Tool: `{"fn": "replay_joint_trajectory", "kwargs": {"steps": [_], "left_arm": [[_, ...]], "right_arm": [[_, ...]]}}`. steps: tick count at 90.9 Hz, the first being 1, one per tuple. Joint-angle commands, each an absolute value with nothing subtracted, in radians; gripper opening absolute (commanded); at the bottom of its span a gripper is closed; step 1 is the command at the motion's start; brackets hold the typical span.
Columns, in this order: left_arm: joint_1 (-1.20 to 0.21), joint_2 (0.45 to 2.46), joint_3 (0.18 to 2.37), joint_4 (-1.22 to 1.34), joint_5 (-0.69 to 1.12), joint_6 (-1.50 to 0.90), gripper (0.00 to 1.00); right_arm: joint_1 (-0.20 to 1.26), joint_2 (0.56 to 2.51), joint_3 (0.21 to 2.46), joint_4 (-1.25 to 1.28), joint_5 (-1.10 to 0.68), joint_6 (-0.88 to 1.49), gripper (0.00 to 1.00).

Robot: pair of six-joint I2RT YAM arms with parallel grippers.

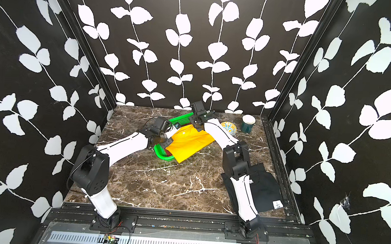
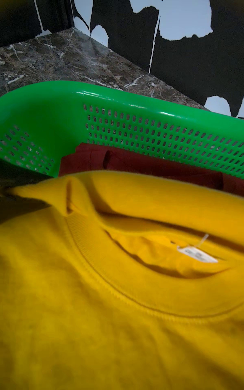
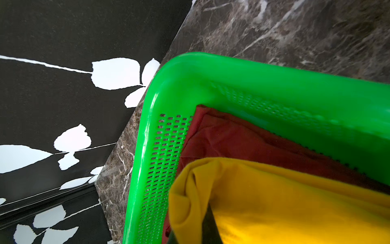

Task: Put the folded t-shirts into the basket
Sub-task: Place the T-shirt in the bin.

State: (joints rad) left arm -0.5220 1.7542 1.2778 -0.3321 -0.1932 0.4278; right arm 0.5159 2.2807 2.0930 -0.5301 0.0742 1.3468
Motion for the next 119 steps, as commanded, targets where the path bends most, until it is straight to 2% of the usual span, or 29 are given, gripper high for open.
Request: {"fn": "replay_joint_trajectory", "kwargs": {"steps": [1,28,73,80,86,93,102,105,109,119], "left_arm": [[-0.511,1.785,1.296,-0.299,-0.261,0.471,0.00],[-0.495,1.841,1.350,-0.312,-0.303,0.553,0.00],[-0.433,1.908,1.428,-0.281,-0.239,0.568,0.00],[-0.433,1.925,1.440,-0.302,-0.226,0.564,0.00],[-0.433,1.936,1.440,-0.294,-0.238,0.561,0.09],[-0.433,1.943,1.464,-0.311,-0.230,0.545,0.24],[-0.434,1.930,1.506,-0.373,-0.223,0.486,0.27],[-0.434,1.913,1.506,-0.372,-0.233,0.473,0.29],[-0.438,1.891,1.505,-0.369,-0.253,0.459,0.35],[-0.450,1.820,1.502,-0.397,-0.245,0.411,0.39]], "right_arm": [[0.509,2.267,2.055,-0.471,0.092,1.369,0.00],[0.497,2.245,1.985,-0.413,0.108,1.441,0.00],[0.497,2.231,1.910,-0.278,0.130,1.456,0.00],[0.496,2.229,1.896,-0.240,0.130,1.456,0.11],[0.494,2.231,1.893,-0.216,0.119,1.453,0.20],[0.492,2.228,1.894,-0.190,0.102,1.433,0.27],[0.490,2.199,1.869,-0.150,0.101,1.402,0.39],[0.489,2.191,1.867,-0.144,0.097,1.383,0.41],[0.486,2.176,1.867,-0.142,0.087,1.341,0.44],[0.476,2.130,1.858,-0.134,0.003,1.175,0.45]]}}
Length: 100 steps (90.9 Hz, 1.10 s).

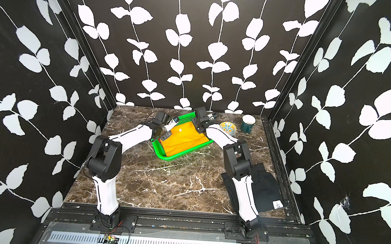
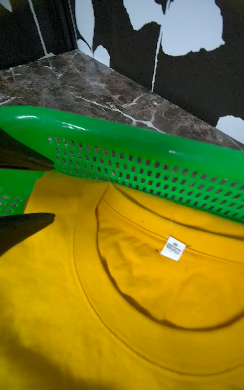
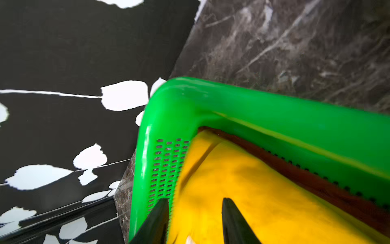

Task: Put the folded t-shirts into the basket
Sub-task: Place the T-shirt in the bin.

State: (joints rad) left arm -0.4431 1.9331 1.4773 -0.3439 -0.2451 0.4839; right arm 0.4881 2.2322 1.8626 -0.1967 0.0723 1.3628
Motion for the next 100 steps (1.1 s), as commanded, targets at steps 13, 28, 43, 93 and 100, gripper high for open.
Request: {"fn": "replay_joint_trajectory", "kwargs": {"steps": [13,28,43,93,100], "left_arm": [[-0.455,1.729,1.518,-0.530,0.100,0.255,0.40],[-0.481,1.672,1.329,-0.364,0.366,0.126,0.37],[-0.511,1.718,1.279,-0.390,0.365,0.104,0.30],[-0.551,1.758,1.106,-0.395,0.119,0.113,0.21],[-0.551,1.757,1.099,-0.399,0.087,0.120,0.21]], "right_arm": [[0.455,2.046,1.800,-0.270,-0.142,0.976,0.47],[0.446,2.039,1.883,-0.663,-0.214,0.617,0.46],[0.446,2.068,1.926,-0.892,-0.228,0.351,0.36],[0.443,2.284,2.109,-1.195,-0.105,0.147,0.12],[0.438,2.317,2.112,-1.174,-0.097,0.147,0.10]]}}
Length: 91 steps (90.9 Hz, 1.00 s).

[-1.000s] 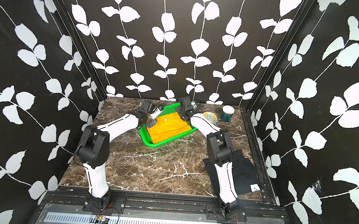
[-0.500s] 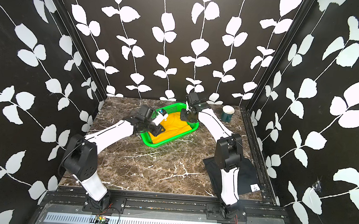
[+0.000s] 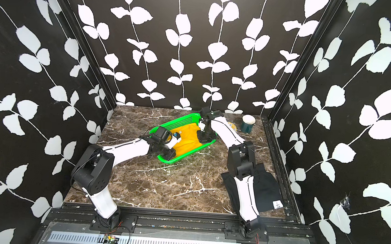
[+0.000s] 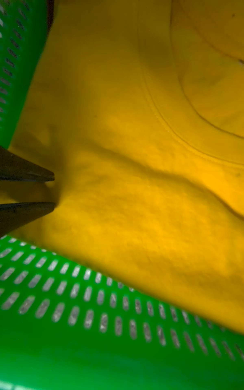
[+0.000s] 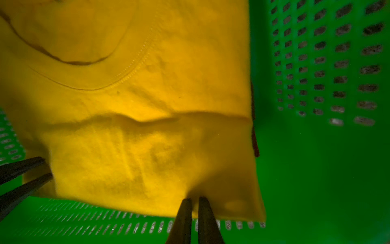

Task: Put the folded t-shirts into the basket
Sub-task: Place the T-shirt in the bin.

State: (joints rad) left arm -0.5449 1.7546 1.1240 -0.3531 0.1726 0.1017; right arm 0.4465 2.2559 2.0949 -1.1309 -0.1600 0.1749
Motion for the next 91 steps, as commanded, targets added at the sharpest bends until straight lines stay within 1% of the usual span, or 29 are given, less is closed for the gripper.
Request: {"fn": "replay_joint_trajectory", "kwargs": {"steps": [1,16,27,41,49,58,61,65,68,71,77,81,87,91], "left_arm": [[-0.551,1.757,1.099,-0.401,0.082,0.121,0.21],[-0.551,1.763,1.103,-0.422,-0.004,0.129,0.21],[-0.551,1.762,1.108,-0.429,-0.010,0.135,0.22],[-0.551,1.732,1.109,-0.431,-0.023,0.123,0.24],[-0.551,1.688,1.112,-0.434,-0.020,0.114,0.26],[-0.551,1.609,1.115,-0.426,0.001,0.085,0.29],[-0.552,1.573,1.113,-0.419,0.003,0.073,0.29],[-0.557,1.522,1.106,-0.402,-0.024,0.056,0.29],[-0.565,1.491,1.100,-0.390,-0.071,0.051,0.29],[-0.576,1.447,1.093,-0.375,-0.105,0.057,0.29],[-0.597,1.375,1.066,-0.322,-0.114,0.065,0.30],[-0.608,1.320,1.044,-0.278,-0.094,0.063,0.31],[-0.634,1.253,1.010,-0.212,-0.056,0.069,0.32],[-0.667,1.225,0.995,-0.177,-0.024,0.098,0.31]], "right_arm": [[0.438,2.321,2.112,-1.171,-0.098,0.147,0.10],[0.431,2.383,2.128,-1.162,-0.089,0.159,0.10],[0.431,2.410,2.172,-1.202,-0.096,0.155,0.12],[0.430,2.356,2.170,-1.226,-0.093,0.157,0.13],[0.431,2.274,2.134,-1.204,-0.132,0.165,0.16],[0.430,2.139,2.040,-1.133,-0.182,0.191,0.18],[0.430,2.084,2.007,-1.100,-0.187,0.204,0.20],[0.431,1.982,1.936,-1.041,-0.176,0.232,0.23],[0.429,1.945,1.908,-1.022,-0.169,0.241,0.24],[0.430,1.899,1.866,-0.990,-0.138,0.256,0.26],[0.429,1.799,1.762,-0.937,-0.012,0.286,0.31],[0.422,1.747,1.686,-0.914,0.077,0.314,0.32],[0.408,1.664,1.582,-0.876,0.138,0.362,0.32],[0.395,1.618,1.492,-0.853,0.191,0.427,0.36]]}}
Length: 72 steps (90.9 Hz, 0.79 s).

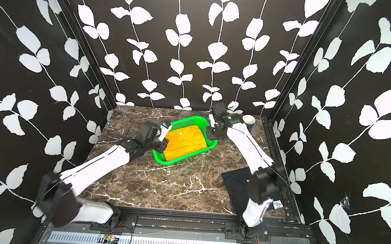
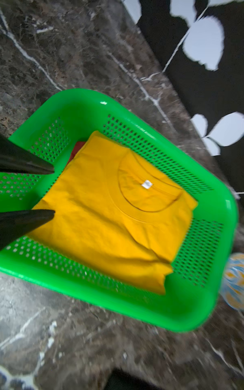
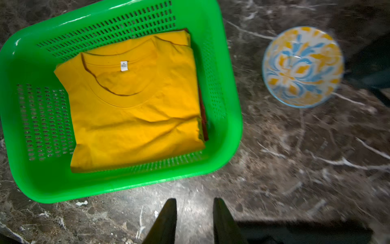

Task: Put the folded t-shirts into the basket
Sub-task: Place the T-shirt in the bin, then move the T-shirt to the center of the board.

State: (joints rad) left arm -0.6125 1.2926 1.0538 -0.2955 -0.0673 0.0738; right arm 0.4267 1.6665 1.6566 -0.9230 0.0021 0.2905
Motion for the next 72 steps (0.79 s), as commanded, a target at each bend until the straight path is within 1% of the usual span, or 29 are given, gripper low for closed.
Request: {"fn": "replay_joint_trajectory", "kwargs": {"steps": [1,4,12,21,31,38,46,50,54,66,72], "left_arm": [[-0.678,1.221,0.993,-0.171,-0.014,0.110,0.31],[-0.728,1.210,0.994,-0.168,0.001,0.146,0.31],[-0.844,1.207,0.998,-0.164,-0.003,0.194,0.34],[-0.934,1.223,0.979,-0.133,0.042,0.182,0.36],[-1.060,1.251,0.933,-0.082,0.044,0.253,0.42],[-1.101,1.281,0.907,-0.038,0.029,0.240,0.51],[-1.106,1.316,0.887,0.011,0.026,0.190,0.55],[-1.106,1.338,0.888,0.013,0.016,0.172,0.55],[-1.106,1.358,0.890,0.010,0.013,0.167,0.52],[-1.106,1.414,0.889,0.005,-0.063,0.127,0.51],[-1.106,1.432,0.886,-0.002,-0.077,0.104,0.51]], "right_arm": [[0.391,1.593,1.476,-0.851,0.211,0.449,0.37],[0.374,1.533,1.389,-0.850,0.307,0.539,0.39],[0.332,1.446,1.229,-0.851,0.395,0.659,0.39],[0.263,1.345,1.055,-0.849,0.379,0.805,0.38],[0.225,1.263,0.873,-0.879,0.351,1.006,0.38],[0.215,1.230,0.785,-0.843,0.294,1.016,0.39],[0.205,1.232,0.716,-0.758,0.228,0.993,0.39],[0.202,1.255,0.697,-0.730,0.192,0.974,0.38],[0.202,1.278,0.680,-0.684,0.127,0.940,0.36],[0.224,1.392,0.654,-0.596,-0.061,0.873,0.26],[0.261,1.421,0.649,-0.582,-0.080,0.865,0.25]]}}
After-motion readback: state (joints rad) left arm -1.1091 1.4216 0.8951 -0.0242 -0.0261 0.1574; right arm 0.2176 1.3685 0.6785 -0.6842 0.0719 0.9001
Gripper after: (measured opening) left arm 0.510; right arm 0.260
